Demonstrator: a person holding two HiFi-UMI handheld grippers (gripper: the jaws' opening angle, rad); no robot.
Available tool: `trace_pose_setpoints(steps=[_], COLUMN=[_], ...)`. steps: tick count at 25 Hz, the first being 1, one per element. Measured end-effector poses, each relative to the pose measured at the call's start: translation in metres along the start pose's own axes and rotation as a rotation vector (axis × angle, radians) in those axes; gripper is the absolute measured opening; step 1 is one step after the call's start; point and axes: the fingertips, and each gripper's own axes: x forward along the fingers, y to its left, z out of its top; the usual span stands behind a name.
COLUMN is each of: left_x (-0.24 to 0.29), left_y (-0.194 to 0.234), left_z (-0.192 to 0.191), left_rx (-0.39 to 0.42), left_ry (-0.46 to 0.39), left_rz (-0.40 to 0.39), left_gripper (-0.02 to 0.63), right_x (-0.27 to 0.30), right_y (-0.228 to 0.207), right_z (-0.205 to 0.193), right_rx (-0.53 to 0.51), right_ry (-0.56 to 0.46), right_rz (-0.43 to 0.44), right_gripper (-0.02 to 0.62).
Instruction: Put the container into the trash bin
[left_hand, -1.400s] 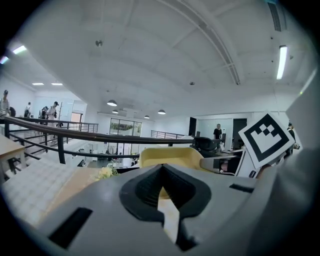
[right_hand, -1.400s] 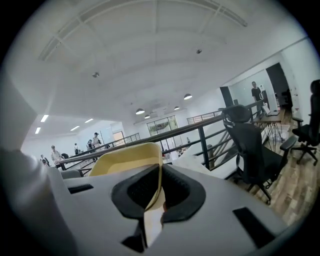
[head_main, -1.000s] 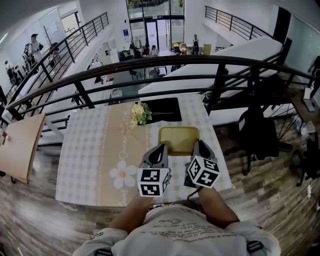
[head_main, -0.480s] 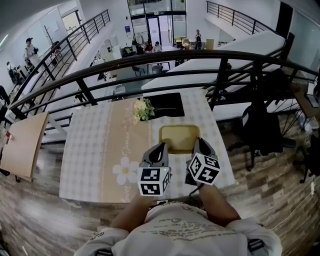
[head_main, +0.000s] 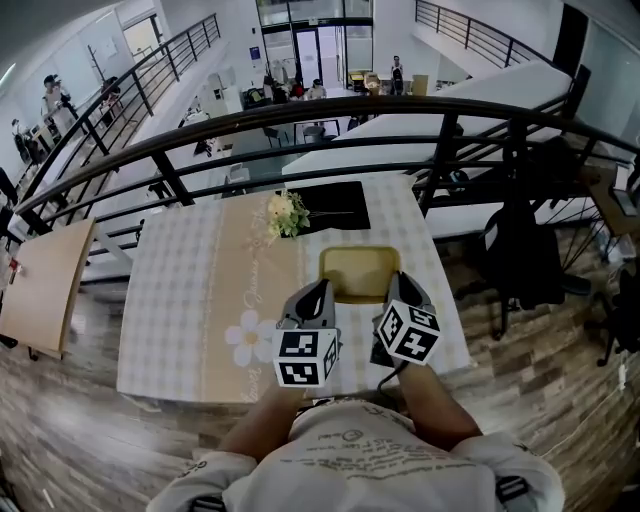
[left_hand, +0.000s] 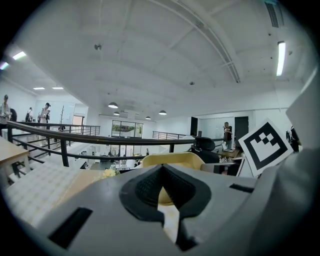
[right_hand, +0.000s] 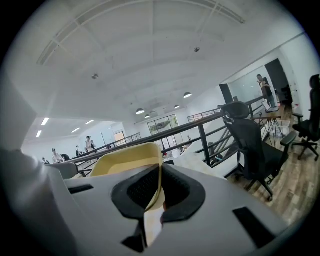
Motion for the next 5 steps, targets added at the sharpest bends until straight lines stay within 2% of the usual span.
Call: trace_pose_setpoints(steps=[5], left_x=[0.0017], left_y=[0.0079], left_z=[-0.0002], left_rx=[0.001], left_ry=[-0.001], left_rz=[0.000], left_gripper=[0.003], right_x=[0.0066], right_y=[0.0051], right_z=[-0.0040], right_rx=[0.009], right_ry=[0.012], right_rz=[-0.002], right_gripper=[0.015])
